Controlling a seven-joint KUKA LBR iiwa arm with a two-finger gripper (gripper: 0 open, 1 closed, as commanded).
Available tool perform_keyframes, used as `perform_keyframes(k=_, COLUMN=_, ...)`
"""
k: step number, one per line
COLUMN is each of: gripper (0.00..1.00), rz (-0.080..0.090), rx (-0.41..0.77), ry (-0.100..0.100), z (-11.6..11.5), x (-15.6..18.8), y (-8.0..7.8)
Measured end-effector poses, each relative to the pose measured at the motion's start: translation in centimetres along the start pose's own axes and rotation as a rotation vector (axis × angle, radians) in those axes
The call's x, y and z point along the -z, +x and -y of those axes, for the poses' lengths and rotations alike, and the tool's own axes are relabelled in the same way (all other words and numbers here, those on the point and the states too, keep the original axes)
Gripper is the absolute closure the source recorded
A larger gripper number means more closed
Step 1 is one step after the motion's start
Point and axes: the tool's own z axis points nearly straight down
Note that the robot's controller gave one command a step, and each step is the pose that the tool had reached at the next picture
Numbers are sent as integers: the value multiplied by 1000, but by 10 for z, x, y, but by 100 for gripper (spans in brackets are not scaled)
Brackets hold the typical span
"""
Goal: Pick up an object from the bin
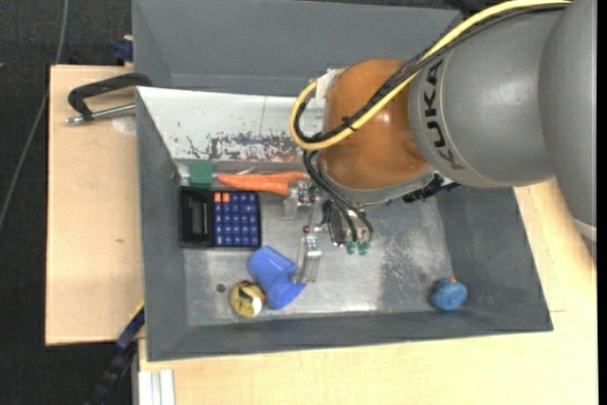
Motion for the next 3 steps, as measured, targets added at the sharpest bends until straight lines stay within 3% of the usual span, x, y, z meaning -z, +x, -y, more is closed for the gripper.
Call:
perform_keyframes(k=1, gripper=0, rz=8, rx=-2, ry=-1, z=1, x=4, y=-2)
perform_keyframes(k=2, gripper=0, rz=0, rx=4, ry=-2, z=-19, x=-17, y=25)
perform_keyframes(k=3, gripper=0, rz=9, rx=-210, ry=-4, z=-30, x=-13, y=27)
